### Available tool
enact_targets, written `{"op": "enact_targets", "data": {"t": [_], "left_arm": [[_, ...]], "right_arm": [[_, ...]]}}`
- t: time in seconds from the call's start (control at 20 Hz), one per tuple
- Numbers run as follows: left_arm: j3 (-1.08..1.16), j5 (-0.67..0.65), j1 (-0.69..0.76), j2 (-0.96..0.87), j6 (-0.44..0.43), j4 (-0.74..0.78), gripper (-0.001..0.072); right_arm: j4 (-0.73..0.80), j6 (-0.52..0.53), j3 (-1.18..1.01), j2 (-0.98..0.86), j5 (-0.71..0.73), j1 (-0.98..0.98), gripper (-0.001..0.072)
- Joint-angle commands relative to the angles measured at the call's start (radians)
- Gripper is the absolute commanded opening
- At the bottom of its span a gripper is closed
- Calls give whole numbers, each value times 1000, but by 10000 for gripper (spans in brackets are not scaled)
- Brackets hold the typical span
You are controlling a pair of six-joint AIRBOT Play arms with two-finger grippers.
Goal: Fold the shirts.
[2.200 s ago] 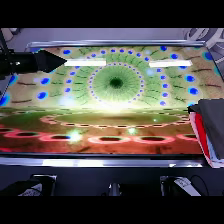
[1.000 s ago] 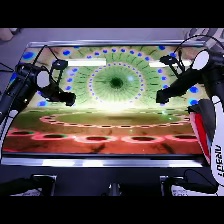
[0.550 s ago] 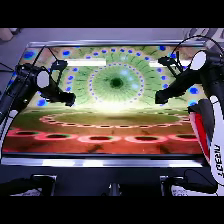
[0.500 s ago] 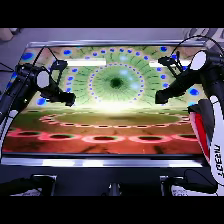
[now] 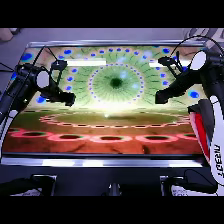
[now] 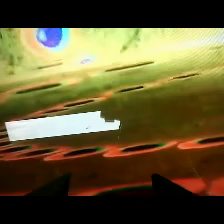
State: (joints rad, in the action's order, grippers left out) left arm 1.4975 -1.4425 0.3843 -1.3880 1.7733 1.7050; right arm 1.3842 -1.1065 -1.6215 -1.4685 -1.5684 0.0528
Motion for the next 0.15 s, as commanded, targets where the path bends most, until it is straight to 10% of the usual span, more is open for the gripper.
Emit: {"op": "enact_targets", "data": {"t": [0.0, 0.1], "left_arm": [[0, 0, -1, 0, 0, 0, 622], [0, 0, 0, 0, 0, 0, 622]], "right_arm": [[0, 0, -1, -1, 0, 1, 687], [0, 0, -1, -1, 0, 1, 687]]}}
